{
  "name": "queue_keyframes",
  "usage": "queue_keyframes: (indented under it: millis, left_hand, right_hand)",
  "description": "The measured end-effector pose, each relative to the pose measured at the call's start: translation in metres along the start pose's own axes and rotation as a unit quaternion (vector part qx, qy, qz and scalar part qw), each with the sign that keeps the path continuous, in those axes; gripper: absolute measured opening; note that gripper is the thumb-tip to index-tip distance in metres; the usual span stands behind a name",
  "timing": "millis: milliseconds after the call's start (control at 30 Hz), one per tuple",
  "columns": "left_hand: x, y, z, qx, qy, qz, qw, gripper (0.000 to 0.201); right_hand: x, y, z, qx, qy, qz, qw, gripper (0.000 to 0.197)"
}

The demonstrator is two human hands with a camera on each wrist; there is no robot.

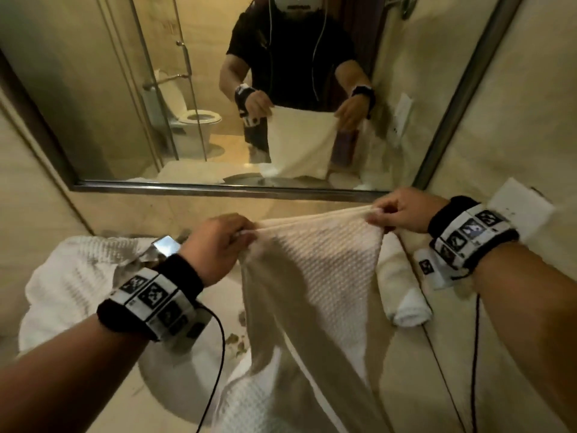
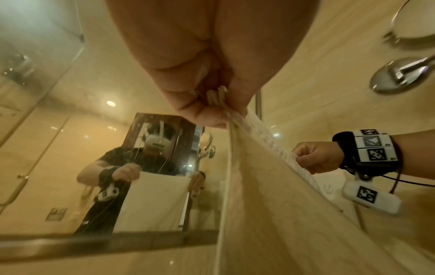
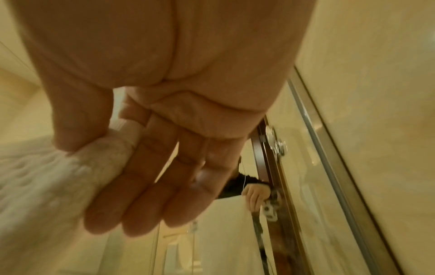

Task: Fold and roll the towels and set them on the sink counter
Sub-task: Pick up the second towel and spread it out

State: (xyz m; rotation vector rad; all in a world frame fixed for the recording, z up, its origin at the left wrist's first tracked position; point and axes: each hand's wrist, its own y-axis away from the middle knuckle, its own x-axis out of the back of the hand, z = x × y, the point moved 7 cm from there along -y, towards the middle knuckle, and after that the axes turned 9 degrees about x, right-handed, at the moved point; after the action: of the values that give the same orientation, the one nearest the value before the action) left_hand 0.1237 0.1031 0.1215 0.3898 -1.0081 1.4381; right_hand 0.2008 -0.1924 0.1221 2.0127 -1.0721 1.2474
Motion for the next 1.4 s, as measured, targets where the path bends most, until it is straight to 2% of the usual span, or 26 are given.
queue_keyframes:
  millis: [133,267,400,533,633,700,800,900,967,1133,1400]
  left_hand:
    - [0.059,0.028,0.029,-0.005,-0.017,0.044,0.999,0.013]
    - [0.113,0.062,0.066,-0.067,-0.030,0.081,0.994,0.017]
    - [0.166,0.089,0.097,-0.082,-0.030,0.116,0.989,0.018]
    - [0.217,0.102,0.136,-0.075,-0.025,0.151,0.985,0.020]
    - [0.258,0.109,0.166,-0.095,0.011,0.185,0.978,0.019]
    - [0.277,0.114,0.179,-0.105,0.018,0.204,0.973,0.019]
    - [0.294,0.126,0.192,-0.123,-0.001,0.216,0.969,0.020]
    - [0.314,0.144,0.205,-0.161,0.013,0.252,0.954,0.021]
    - [0.322,0.148,0.207,-0.153,0.015,0.261,0.953,0.021]
    - [0.319,0.155,0.206,-0.164,-0.008,0.257,0.952,0.024]
    - [0.304,0.170,0.207,-0.162,0.003,0.199,0.967,0.023]
  right_hand:
    - [0.040,0.053,-0.074,-0.001,0.054,0.082,0.995,0.035]
    - [0.072,0.106,-0.150,0.012,0.123,0.146,0.982,0.036]
    - [0.104,0.162,-0.226,0.049,0.183,0.224,0.956,0.051]
    - [0.136,0.208,-0.284,0.065,0.220,0.295,0.928,0.052]
    - [0.164,0.242,-0.317,0.047,0.230,0.351,0.907,0.045]
    - [0.177,0.257,-0.332,0.048,0.227,0.378,0.896,0.043]
    - [0.184,0.267,-0.349,0.046,0.248,0.364,0.897,0.038]
    - [0.196,0.285,-0.369,0.080,0.270,0.410,0.867,0.045]
    - [0.198,0.293,-0.378,0.098,0.280,0.423,0.856,0.048]
    - [0.184,0.296,-0.381,0.084,0.299,0.393,0.866,0.045]
    - [0.173,0.318,-0.384,0.080,0.293,0.371,0.878,0.039]
